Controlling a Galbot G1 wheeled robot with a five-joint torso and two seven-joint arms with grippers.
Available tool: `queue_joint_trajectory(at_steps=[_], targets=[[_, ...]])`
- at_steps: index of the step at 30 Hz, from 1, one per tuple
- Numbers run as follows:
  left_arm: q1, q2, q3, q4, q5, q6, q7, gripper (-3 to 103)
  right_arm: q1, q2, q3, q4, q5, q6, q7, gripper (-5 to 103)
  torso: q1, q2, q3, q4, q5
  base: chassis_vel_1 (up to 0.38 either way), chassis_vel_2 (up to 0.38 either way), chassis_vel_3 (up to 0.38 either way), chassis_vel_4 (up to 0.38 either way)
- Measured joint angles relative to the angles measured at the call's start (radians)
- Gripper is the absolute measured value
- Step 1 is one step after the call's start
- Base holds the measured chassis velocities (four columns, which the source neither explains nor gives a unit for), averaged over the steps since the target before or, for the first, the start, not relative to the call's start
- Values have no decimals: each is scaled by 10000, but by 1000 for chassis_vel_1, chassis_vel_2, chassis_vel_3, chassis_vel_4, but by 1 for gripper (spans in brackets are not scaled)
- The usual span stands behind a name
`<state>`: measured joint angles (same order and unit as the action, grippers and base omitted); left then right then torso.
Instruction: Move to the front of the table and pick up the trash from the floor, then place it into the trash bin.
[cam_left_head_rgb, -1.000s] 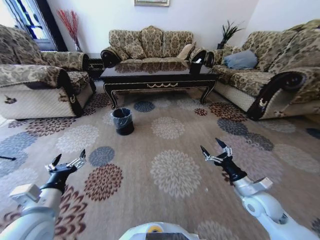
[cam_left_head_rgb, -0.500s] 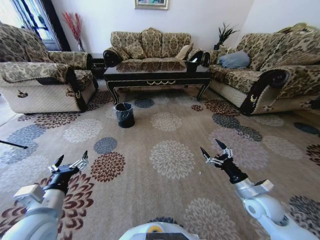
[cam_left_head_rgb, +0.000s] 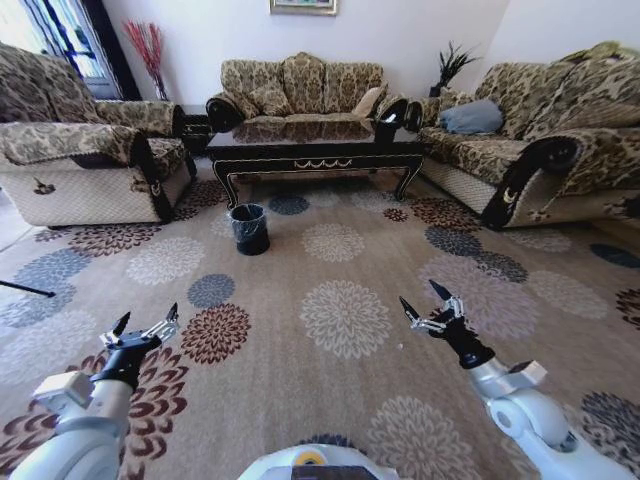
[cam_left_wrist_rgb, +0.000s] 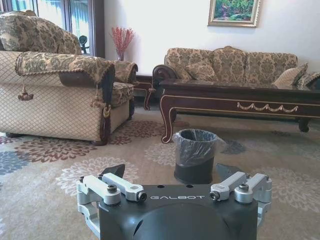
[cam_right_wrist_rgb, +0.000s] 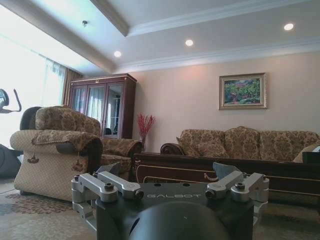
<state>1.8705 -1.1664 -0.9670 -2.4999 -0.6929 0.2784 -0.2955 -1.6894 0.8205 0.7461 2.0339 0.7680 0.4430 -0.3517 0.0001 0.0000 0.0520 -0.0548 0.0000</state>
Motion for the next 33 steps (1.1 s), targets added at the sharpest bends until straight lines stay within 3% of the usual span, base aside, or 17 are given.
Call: queue_joint_trajectory(at_steps=[15, 22, 30, 33], targets=[[15, -36, 289, -2, 119, -123, -114, 100, 34, -49, -53, -56, 169, 199, -62, 100, -4, 2, -7, -2, 3, 201, -194, -199, 178], [-11, 71, 366, -1, 131, -11, -575, 100, 48, -31, -35, -73, 143, 271, -117, 100, -1, 0, 2, 1, -3, -43, 34, 33, -33], [-112, 260, 200, -2, 76, 58, -575, 100, 96, -5, -24, -87, 119, 291, -120, 100, -1, 1, -2, -1, 0, 0, 0, 0, 0], [-132, 263, 178, -2, 43, -30, -262, 100, 151, -6, -23, -97, 119, 291, -109, 100, -1, 0, -1, 0, 0, 0, 0, 0, 0]])
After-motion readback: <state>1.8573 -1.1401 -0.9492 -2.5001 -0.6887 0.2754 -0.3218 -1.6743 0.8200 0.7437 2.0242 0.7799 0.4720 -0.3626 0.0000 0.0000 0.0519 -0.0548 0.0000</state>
